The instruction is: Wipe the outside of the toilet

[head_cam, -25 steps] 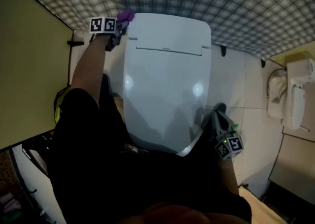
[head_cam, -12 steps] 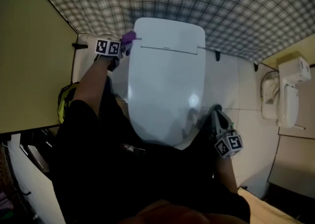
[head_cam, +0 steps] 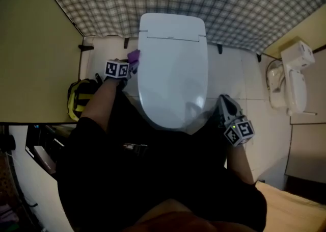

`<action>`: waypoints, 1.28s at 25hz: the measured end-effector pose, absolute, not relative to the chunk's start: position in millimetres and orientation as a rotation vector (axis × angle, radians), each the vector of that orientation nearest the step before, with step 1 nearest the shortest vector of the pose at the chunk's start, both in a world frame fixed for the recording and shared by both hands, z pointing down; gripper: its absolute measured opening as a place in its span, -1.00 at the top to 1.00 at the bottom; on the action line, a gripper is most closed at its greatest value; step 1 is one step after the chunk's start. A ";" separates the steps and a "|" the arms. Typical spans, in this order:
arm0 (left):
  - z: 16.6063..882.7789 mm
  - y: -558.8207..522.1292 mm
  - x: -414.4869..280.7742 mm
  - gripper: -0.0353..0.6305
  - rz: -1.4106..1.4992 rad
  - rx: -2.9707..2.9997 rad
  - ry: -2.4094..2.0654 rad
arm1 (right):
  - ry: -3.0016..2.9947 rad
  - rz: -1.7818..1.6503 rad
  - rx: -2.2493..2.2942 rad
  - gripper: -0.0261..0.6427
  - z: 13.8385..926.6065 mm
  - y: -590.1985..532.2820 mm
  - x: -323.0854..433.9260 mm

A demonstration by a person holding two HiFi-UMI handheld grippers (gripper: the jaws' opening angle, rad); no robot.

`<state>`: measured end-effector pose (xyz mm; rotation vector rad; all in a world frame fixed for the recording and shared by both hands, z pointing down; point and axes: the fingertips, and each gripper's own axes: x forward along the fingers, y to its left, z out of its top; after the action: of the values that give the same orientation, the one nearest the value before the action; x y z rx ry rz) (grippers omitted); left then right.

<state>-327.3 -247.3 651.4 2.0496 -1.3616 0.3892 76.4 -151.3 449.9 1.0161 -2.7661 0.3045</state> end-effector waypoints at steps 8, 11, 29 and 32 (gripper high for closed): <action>660.4 -126.4 -271.8 0.56 0.595 2.124 -1.251 | -2.868 0.179 0.944 0.91 415.5 -92.4 60.7; 666.6 -93.7 -254.6 0.55 0.828 2.183 -1.184 | -2.903 0.123 0.912 0.91 402.5 -70.5 56.8; 676.4 57.6 -78.5 0.53 1.882 2.678 -0.465 | -3.023 -0.118 0.916 0.91 340.9 14.7 76.4; 675.3 53.4 -46.3 0.53 1.958 2.726 -0.436 | -3.007 -0.119 0.959 0.91 342.1 14.7 88.4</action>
<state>-46.3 53.4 675.3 2.7259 -0.4361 1.9580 88.4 14.7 342.1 0.9589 -3.0072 -0.1195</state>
